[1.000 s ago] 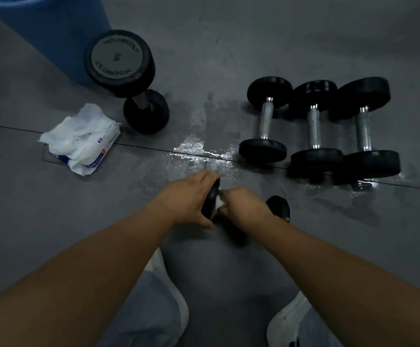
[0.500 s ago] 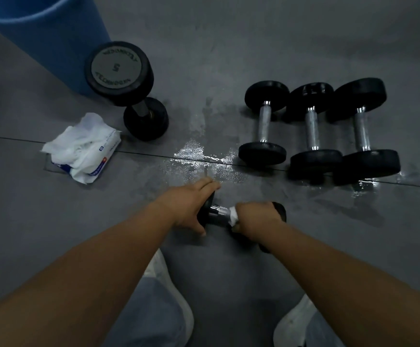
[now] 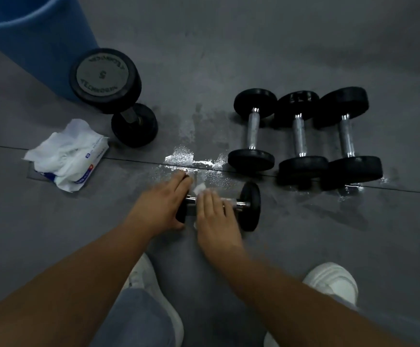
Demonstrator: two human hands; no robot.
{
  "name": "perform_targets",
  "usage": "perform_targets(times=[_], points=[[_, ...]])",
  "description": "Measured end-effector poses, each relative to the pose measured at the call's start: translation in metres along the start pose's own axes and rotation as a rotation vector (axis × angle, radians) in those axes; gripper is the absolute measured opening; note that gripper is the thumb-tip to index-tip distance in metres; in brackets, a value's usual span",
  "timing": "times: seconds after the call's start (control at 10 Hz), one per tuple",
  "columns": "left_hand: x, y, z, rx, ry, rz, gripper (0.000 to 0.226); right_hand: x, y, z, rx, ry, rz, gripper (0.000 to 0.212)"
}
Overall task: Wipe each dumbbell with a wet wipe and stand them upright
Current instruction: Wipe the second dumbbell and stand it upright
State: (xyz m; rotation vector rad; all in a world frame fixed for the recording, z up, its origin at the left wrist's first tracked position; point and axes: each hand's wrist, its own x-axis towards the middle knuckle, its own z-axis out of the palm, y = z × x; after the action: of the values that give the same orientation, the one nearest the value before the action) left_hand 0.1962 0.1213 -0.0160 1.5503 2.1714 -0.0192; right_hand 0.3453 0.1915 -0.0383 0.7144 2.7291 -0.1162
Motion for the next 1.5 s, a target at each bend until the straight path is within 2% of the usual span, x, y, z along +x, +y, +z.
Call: perform_targets(times=[0.1,0.2,0.3,0.4,0.5,0.6,0.7,0.8,0.9,1.0,1.1,1.2,1.3,1.4,1.5], points=[[0.0,0.006,0.002,-0.023,-0.027,-0.038,0.106,-0.009,0.022,-0.007,-0.14,-0.035,0.048,0.059],[0.002,0.019,0.0,-0.105,0.005,-0.109,0.093,-0.01,0.032,-0.014,-0.258,-0.067,0.097,0.057],[0.004,0.026,-0.004,-0.128,-0.016,-0.153,0.087,-0.011,0.019,-0.008,-0.065,-0.134,0.158,0.065],[0.005,0.027,-0.005,-0.178,-0.036,-0.192,0.076,-0.02,0.026,0.005,0.09,0.085,0.03,0.06],[0.01,0.027,-0.007,-0.216,-0.017,-0.224,0.063,-0.049,0.026,0.025,0.516,0.144,0.028,0.039],[0.015,0.023,-0.008,-0.278,-0.022,-0.227,0.067,-0.049,0.01,0.012,1.412,0.17,0.684,0.027],[0.012,0.023,0.0,-0.319,-0.04,-0.234,0.07,-0.004,0.027,-0.001,2.404,0.054,1.241,0.032],[0.008,0.029,0.007,-0.324,-0.033,-0.238,0.064,0.012,0.036,-0.016,2.604,0.082,1.395,0.027],[0.007,0.032,0.011,-0.274,-0.068,-0.163,0.091,-0.009,0.038,-0.025,2.667,0.191,1.48,0.022],[0.001,0.038,0.016,-0.197,-0.063,-0.144,0.126,0.004,0.046,-0.028,2.611,0.162,1.478,0.027],[0.002,0.043,0.012,-0.155,-0.065,-0.159,0.131,0.012,0.037,-0.043,2.479,0.185,1.433,0.028],[0.005,0.041,0.007,-0.139,-0.097,-0.16,0.128,-0.009,0.022,-0.058,2.045,0.339,1.053,0.036],[0.002,0.043,0.008,-0.123,-0.106,-0.152,0.124,-0.003,0.021,-0.025,0.827,0.286,0.445,0.061],[0.003,0.044,0.008,-0.113,-0.09,-0.164,0.122,0.002,0.035,-0.006,0.235,-0.004,0.322,0.071],[0.006,0.04,0.009,-0.136,-0.108,-0.165,0.122,-0.027,0.014,0.001,0.198,-0.12,0.272,0.059]])
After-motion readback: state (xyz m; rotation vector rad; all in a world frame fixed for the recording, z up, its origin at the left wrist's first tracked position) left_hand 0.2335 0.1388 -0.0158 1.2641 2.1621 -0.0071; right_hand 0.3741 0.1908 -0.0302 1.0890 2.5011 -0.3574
